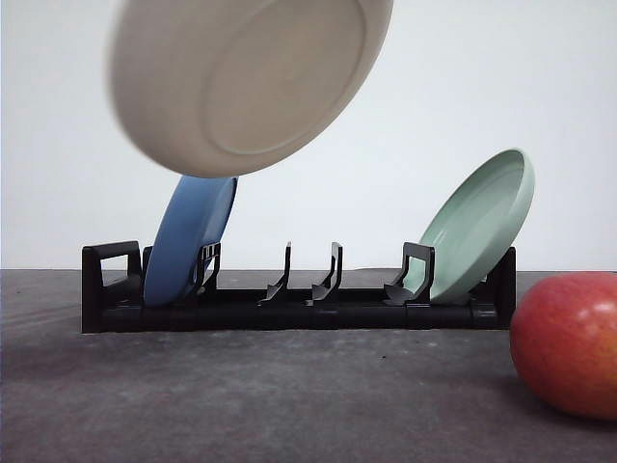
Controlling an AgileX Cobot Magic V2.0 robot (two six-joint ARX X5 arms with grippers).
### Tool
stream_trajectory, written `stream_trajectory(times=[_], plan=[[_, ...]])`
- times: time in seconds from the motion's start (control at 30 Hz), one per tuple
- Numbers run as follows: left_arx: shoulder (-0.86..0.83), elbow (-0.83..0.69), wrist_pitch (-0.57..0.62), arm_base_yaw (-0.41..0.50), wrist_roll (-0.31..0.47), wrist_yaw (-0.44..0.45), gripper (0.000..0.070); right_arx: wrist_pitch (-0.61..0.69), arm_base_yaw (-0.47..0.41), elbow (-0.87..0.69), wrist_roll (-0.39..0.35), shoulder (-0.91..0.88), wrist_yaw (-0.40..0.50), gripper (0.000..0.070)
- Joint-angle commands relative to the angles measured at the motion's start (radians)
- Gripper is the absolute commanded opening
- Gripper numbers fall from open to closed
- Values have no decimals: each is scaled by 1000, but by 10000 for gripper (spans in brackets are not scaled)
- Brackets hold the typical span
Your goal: Place pomegranate in white plate
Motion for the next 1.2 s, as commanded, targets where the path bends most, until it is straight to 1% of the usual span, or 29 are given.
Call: stream_trajectory(times=[0.0,0.1,0.17,0.33,0.47,0.57,0.7,0.83,0.87,0.9,1.0,1.03,1.07,1.1,1.13,1.17], plan=[[14,6,-7,-50,21,-49,0,3,-1,17,9,4,0,588],[14,-71,-4,-115,16,-127,0,-5,-1,17,15,4,0,588],[14,-148,29,-143,12,-169,0,-15,-1,17,15,4,0,588],[22,-367,209,-169,14,-192,0,-34,-1,17,15,4,0,588],[62,-500,342,-177,28,-244,0,-39,-1,17,15,4,0,588],[111,-547,402,-179,23,-245,0,-38,-1,17,15,4,0,588],[188,-551,432,-180,26,-246,0,-39,-1,17,15,4,0,588],[217,-551,442,-180,10,-245,7,-42,-1,17,15,4,0,588],[217,-551,444,-180,-2,-245,40,-43,-1,17,15,4,0,588],[217,-550,446,-180,-13,-246,102,-43,-1,17,15,4,0,588],[202,-544,442,-175,-41,-256,382,-43,-1,17,15,4,0,588],[192,-541,437,-172,-47,-261,458,-44,-1,17,19,4,0,588],[182,-537,432,-172,-55,-266,556,-47,-1,17,25,4,0,588],[171,-531,424,-172,-67,-268,613,-50,-1,17,34,4,0,588],[156,-524,412,-172,-84,-268,647,-54,0,17,48,4,-1,588],[139,-517,396,-172,-105,-268,651,-64,0,17,55,5,-3,588]])
